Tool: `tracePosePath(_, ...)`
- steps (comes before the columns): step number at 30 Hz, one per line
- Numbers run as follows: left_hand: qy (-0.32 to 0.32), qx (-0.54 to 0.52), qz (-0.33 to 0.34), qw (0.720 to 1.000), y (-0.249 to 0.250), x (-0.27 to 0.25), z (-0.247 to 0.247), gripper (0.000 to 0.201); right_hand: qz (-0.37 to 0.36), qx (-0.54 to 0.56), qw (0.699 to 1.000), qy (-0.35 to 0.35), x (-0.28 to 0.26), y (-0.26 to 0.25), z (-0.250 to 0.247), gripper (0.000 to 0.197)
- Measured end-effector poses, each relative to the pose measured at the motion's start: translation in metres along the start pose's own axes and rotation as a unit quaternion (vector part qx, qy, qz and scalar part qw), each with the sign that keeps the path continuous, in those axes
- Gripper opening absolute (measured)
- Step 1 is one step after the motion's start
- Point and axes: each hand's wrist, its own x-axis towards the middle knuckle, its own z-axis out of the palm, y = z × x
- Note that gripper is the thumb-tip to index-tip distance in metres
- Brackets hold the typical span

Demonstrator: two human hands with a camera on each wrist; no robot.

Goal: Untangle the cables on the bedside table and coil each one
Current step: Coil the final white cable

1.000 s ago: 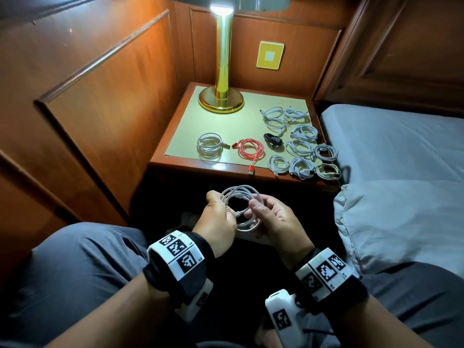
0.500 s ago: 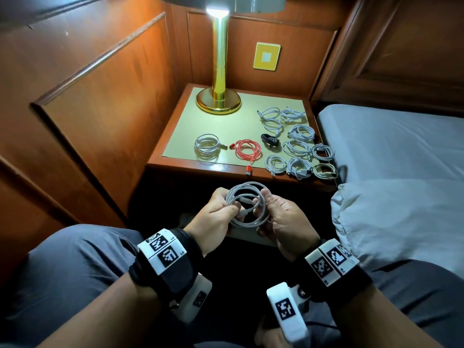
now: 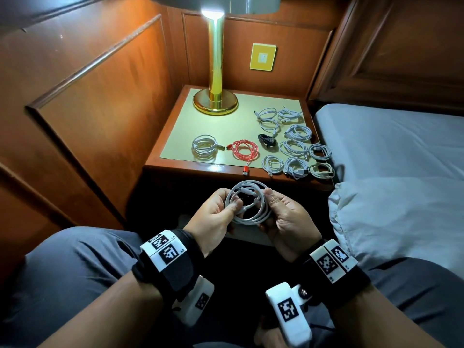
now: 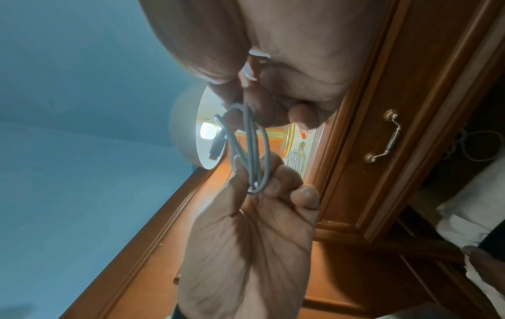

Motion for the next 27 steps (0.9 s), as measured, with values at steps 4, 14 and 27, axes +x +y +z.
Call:
tracePosePath(4, 0.005, 0.04, -0.001, 0.999, -0.003, 0.0, 0.003, 0.014, 0.006, 0.017, 0.999, 0.036, 0.005, 0.001, -0.005, 0.063)
tracePosePath(14, 0.01, 0.047, -0.016, 0.999, -0.006, -0.001, -0.001, 0.009, -0.035, -0.015, 0.999, -0.001, 0.004, 0.0, -0.006, 0.024)
tracePosePath(27, 0.034, -0.089, -0.039, 0.995, 0.012, -0.005, 0.003, 0.031, -0.098, -0.172, 0.98, -0.036, 0.007, 0.007, -0.007, 0.026)
